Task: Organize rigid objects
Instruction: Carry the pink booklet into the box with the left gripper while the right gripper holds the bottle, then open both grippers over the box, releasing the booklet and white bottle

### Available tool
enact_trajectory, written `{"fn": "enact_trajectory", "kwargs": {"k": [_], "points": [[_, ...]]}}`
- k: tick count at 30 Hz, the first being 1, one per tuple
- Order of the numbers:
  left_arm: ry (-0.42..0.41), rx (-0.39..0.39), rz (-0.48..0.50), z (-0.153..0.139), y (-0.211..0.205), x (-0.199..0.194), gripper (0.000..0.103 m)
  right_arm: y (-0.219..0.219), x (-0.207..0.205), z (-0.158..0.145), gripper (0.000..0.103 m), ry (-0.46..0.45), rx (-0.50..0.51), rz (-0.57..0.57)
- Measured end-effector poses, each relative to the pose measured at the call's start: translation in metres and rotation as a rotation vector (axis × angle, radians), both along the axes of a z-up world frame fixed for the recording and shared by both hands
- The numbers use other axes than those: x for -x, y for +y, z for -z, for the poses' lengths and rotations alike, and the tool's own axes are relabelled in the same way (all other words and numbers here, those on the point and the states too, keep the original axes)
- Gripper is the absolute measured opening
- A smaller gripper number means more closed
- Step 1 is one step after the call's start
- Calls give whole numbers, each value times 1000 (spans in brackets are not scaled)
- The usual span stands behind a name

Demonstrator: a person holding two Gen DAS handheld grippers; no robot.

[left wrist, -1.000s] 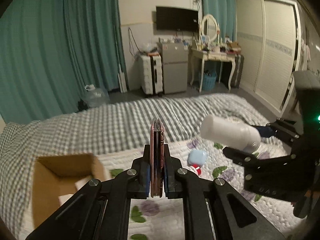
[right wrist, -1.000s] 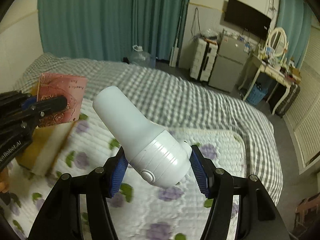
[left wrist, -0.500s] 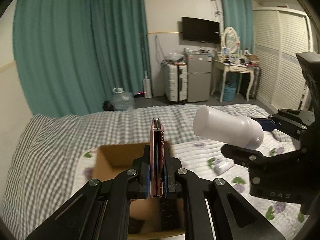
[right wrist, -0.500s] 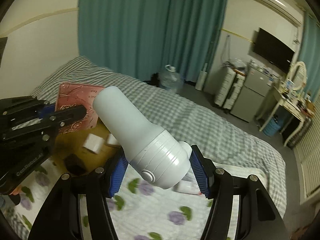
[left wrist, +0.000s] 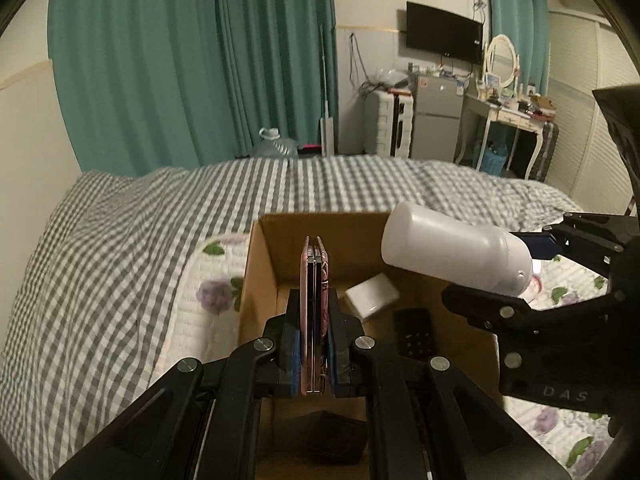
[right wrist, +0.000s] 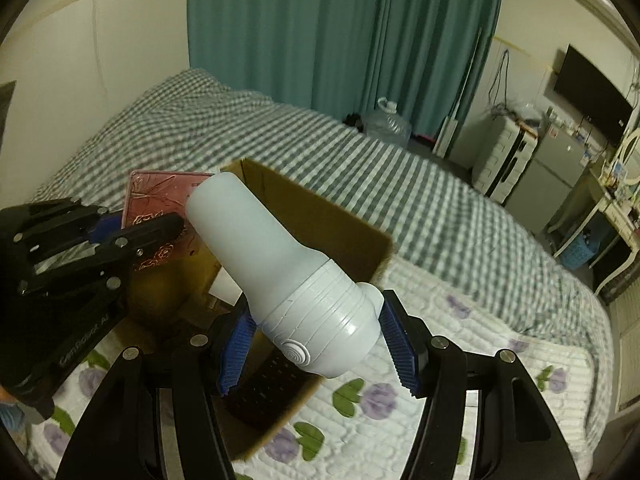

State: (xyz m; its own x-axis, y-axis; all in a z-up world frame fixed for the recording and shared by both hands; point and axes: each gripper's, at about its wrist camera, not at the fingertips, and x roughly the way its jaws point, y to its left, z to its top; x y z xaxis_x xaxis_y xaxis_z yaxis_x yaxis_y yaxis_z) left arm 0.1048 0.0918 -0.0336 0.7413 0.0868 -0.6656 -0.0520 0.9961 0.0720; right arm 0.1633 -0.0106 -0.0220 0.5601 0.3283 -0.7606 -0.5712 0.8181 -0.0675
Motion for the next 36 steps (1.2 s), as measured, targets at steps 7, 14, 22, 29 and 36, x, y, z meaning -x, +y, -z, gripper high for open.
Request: {"fn": "enact_trajectory", "kwargs": {"k": [7,14,22,29,36], "points": [[51,-2,1,27,4,-15,10,14,-22,30,60,42,10,4],[95,-2,-3,42,7,-25,10,25,-32,47,61,52,23,-12],[87,-5,-32,33,9,-19,47,21,-27,38,80,59,-31,-33],[44,-28,-41,-4,-20,-6,59,-25,-9,-11,92,-34,-99,12],[-3,-54,24,-34,-79,1,64,-105,3,-57,100,-159,-112,123]]}}
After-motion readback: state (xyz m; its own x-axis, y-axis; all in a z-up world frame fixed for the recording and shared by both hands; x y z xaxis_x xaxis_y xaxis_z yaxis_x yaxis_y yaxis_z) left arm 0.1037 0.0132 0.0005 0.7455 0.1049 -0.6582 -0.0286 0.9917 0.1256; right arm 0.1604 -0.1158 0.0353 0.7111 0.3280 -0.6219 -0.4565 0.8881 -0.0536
